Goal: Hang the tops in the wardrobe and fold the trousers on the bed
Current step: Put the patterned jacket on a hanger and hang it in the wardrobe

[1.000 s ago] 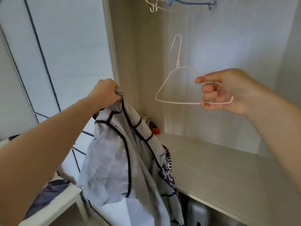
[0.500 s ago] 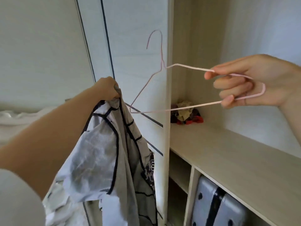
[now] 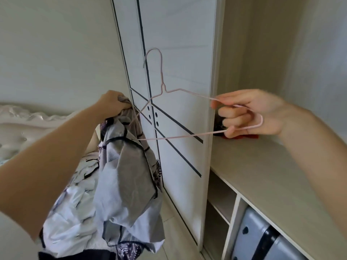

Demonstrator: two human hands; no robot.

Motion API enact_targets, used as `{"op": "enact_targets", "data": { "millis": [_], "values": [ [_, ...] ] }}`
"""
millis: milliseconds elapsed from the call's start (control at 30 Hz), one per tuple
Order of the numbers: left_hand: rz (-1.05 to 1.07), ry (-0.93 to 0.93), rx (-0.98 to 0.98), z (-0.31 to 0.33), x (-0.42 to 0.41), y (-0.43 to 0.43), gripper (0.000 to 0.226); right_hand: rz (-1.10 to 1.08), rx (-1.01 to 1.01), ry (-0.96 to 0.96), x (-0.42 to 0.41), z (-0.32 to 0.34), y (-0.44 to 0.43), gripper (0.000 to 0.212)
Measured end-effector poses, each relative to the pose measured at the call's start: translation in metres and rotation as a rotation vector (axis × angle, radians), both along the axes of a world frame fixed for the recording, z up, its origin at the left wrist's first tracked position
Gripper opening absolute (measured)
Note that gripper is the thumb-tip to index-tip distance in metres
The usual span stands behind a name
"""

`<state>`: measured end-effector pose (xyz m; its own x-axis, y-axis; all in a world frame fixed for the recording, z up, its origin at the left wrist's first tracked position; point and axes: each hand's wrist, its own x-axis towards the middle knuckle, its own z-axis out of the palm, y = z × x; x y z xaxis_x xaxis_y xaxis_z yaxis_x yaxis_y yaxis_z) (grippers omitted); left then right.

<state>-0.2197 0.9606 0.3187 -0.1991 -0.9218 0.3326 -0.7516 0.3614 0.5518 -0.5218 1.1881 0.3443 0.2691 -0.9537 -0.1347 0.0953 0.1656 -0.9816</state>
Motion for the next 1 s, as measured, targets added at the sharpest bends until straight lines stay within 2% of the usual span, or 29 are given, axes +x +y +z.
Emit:
{"op": "enact_targets", "data": {
  "millis": [133,233,300,433,533,600,700,800,900,1000],
  "values": [
    [-0.021,0.121,0.051,-0.001,-0.007,-0.005,0.028,0.139,-0.026,0.080,-0.005,-0.005,-0.025,0.023],
    [-0.022,0.179,0.062,-0.003,-0.011,-0.009,0.026,0.247,-0.033,0.220,-0.012,-0.004,-0.043,0.031],
    [-0.028,0.240,0.083,-0.006,-0.012,-0.011,0.025,0.297,-0.038,0.297,-0.015,-0.005,-0.056,0.029],
    [-0.037,0.372,0.139,-0.014,-0.017,-0.016,0.014,0.210,-0.033,0.429,-0.006,-0.018,-0.087,0.035],
    [-0.074,0.469,0.174,-0.020,-0.028,-0.017,0.008,0.134,-0.083,0.680,0.009,-0.037,-0.115,0.029],
    [-0.108,0.515,0.192,-0.024,-0.040,-0.015,0.003,0.084,-0.135,0.783,0.020,-0.048,-0.132,0.026],
    [-0.125,0.496,0.180,-0.030,-0.054,-0.010,0.003,0.052,-0.227,0.834,0.033,-0.060,-0.149,0.011],
    [-0.104,0.521,0.170,-0.041,-0.055,-0.010,0.003,0.080,-0.311,0.927,0.042,-0.076,-0.160,0.019],
    [-0.021,0.640,0.202,-0.053,-0.047,-0.014,0.012,0.083,-0.420,1.100,0.045,-0.092,-0.170,0.021],
    [0.043,0.684,0.157,-0.060,-0.036,-0.015,0.020,0.126,-0.473,1.070,0.043,-0.096,-0.175,0.023]
  ]
}}
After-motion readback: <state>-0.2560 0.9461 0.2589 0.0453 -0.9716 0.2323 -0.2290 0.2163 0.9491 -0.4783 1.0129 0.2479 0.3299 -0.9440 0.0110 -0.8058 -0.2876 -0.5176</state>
